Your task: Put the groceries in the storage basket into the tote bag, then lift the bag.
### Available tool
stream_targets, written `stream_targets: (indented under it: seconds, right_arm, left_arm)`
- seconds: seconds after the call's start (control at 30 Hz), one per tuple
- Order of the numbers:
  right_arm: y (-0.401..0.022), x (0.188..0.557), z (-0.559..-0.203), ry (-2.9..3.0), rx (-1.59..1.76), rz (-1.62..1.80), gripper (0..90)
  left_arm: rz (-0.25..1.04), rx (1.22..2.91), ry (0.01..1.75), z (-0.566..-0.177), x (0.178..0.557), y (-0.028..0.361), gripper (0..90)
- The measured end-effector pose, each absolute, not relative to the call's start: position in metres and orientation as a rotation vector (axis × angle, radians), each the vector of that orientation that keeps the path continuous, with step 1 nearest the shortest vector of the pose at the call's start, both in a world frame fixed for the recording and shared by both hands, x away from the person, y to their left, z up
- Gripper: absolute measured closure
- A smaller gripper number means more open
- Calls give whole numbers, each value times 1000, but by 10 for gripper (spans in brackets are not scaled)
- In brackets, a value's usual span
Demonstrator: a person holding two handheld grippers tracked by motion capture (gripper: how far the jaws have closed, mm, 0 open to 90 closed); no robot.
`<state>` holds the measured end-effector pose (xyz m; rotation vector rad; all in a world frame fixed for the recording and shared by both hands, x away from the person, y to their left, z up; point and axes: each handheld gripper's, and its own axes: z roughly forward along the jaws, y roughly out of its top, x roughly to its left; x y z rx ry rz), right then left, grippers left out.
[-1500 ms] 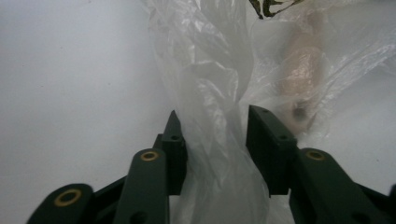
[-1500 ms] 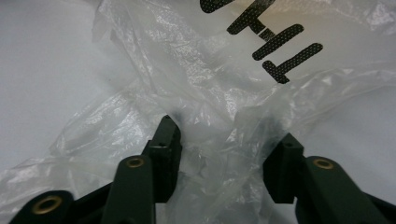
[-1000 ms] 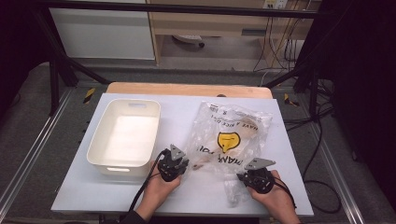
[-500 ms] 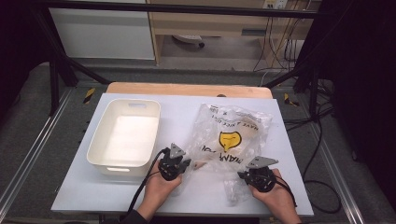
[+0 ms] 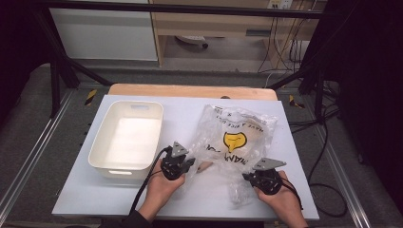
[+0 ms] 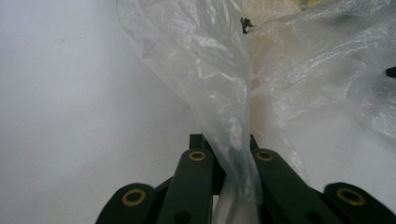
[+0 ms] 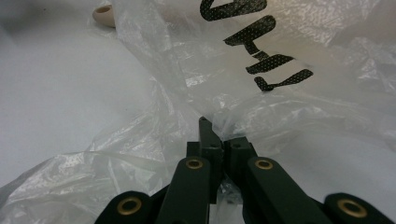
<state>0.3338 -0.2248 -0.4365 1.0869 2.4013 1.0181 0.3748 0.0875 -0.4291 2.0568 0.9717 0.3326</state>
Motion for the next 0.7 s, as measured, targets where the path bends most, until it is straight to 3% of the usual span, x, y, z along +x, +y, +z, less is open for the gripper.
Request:
stream_targets:
  seconds: [0.7]
  right_arm:
    - [-227,333,-425,2378,1087,1083,900]
  left_arm:
    - [275,2019,959,-414,377,87,900]
